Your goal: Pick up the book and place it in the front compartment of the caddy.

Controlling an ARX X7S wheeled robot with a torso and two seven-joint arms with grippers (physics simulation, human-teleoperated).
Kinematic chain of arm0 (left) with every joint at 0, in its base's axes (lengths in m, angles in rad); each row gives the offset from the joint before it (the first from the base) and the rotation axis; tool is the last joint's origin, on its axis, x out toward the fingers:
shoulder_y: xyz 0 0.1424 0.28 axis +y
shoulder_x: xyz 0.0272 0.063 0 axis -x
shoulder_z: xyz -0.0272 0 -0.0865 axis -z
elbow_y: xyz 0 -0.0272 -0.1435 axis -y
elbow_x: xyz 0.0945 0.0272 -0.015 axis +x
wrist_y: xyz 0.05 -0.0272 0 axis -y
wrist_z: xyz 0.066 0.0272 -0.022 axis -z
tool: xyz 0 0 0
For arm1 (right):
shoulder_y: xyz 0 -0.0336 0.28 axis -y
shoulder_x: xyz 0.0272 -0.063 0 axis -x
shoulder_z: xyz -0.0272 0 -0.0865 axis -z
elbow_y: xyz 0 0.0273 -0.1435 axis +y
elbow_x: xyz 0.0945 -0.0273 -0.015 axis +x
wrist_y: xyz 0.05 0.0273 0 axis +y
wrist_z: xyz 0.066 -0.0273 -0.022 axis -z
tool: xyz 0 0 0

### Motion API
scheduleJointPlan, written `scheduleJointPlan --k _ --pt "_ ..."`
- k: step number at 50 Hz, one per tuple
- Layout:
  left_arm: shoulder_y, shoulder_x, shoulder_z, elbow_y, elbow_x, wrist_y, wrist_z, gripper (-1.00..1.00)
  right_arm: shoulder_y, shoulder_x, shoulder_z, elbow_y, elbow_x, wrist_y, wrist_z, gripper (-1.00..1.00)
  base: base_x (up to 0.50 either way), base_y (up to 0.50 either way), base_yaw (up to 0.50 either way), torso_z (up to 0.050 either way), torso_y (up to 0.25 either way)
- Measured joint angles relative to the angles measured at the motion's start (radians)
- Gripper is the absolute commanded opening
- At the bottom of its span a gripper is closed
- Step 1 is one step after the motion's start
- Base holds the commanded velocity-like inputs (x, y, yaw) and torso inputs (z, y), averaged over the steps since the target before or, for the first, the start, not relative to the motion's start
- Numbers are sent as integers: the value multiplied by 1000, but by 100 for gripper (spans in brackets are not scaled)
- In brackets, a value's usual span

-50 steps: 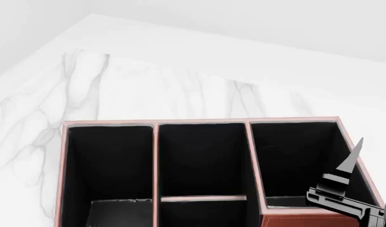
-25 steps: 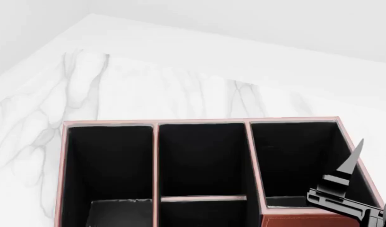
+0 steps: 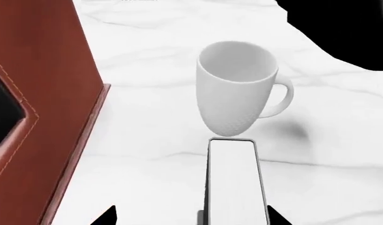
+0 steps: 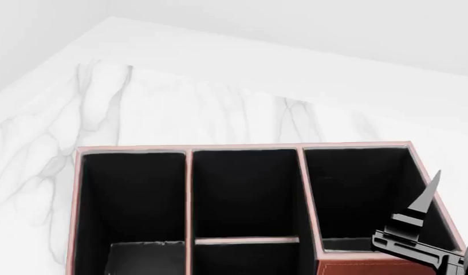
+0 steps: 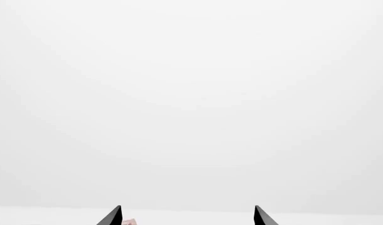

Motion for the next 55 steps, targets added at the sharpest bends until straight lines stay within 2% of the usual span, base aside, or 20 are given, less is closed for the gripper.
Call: scheduleJointPlan --k 8,9,18,23,37,46,55 --pt "-31 10 18 -64 23 66 9 100 -1 2 -1 6 1 -5 1 100 0 0 0 0 0" --pt "-34 11 20 -72 25 75 13 -100 -2 2 -1 6 2 -6 1 100 0 0 0 0 0" --pt "-46 19 23 -122 -14 124 138 -100 -5 4 -3 7 3 -8 3 100 0 0 0 -3 0" --pt "-39 22 20 -131 -15 139 165 -100 -6 5 -4 4 4 -7 4 100 0 0 0 -4 0" --pt "-18 19 15 -100 -21 119 91 -100 -5 9 -10 0 0 -7 9 100 0 0 0 -1 0" --pt "-29 6 -25 -52 66 108 -22 -100 -2 12 -14 -2 -1 -7 11 100 0 0 0 0 0" --pt "-70 -13 -67 13 100 76 -76 -100 -1 14 -19 -9 -1 -2 13 100 0 0 0 0 0"
